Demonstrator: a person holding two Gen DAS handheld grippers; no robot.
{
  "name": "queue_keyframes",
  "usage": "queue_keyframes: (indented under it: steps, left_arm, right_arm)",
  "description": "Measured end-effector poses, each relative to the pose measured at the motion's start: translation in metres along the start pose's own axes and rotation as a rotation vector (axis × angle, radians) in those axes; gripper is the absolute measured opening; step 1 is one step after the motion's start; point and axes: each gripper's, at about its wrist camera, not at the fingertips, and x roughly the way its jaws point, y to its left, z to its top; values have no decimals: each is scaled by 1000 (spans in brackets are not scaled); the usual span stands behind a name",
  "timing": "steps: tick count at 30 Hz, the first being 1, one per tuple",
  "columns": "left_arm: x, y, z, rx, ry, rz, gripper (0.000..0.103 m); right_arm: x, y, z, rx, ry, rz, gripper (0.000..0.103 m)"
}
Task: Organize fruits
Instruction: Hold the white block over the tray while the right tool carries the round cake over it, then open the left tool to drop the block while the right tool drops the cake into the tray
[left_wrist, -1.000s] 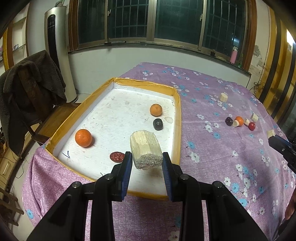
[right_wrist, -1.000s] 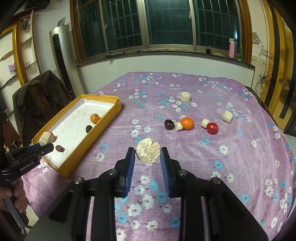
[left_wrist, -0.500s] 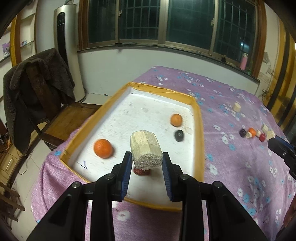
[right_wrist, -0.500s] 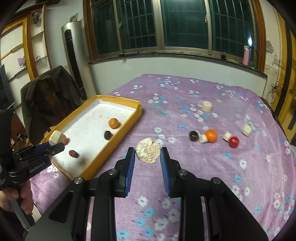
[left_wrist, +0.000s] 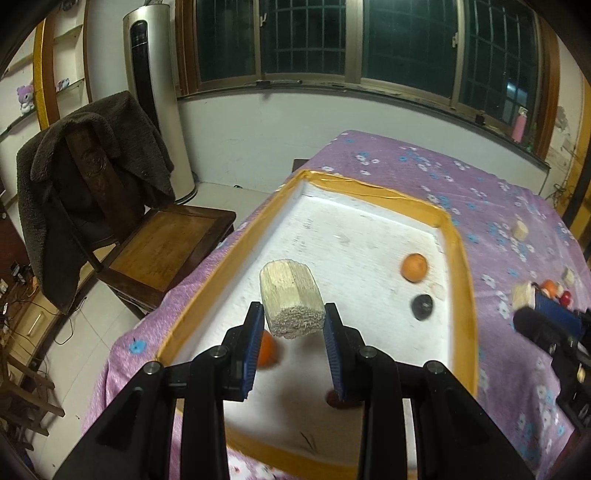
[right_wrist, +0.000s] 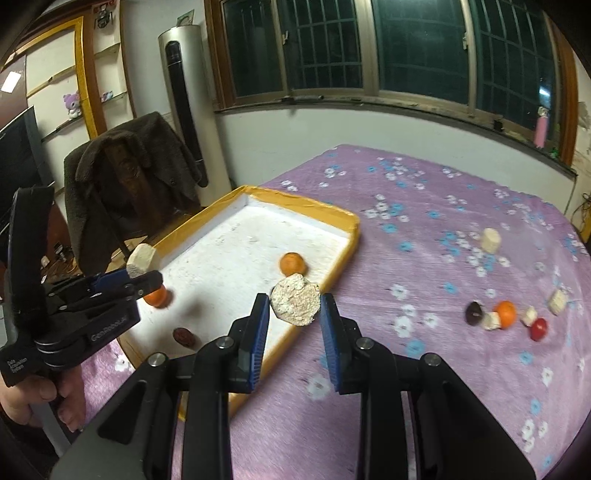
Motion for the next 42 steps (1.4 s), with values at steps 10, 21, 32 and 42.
queue_keyframes:
  steps: [10,21,32,42]
  left_arm:
    - [28,7,8,-5,36,62,32]
    - [35,14,8,-19,53,70,32]
    - [40,15,8,-28,69,57,32]
    - [35,21,5,-51,69,62,49]
  right_arm:
    - [45,24,0,-48,80,47,30]
    - [80,20,9,-37,109,36,30]
    - [99,17,17,-36,124,13,30]
    - [103,17,18,-39,151,2,31]
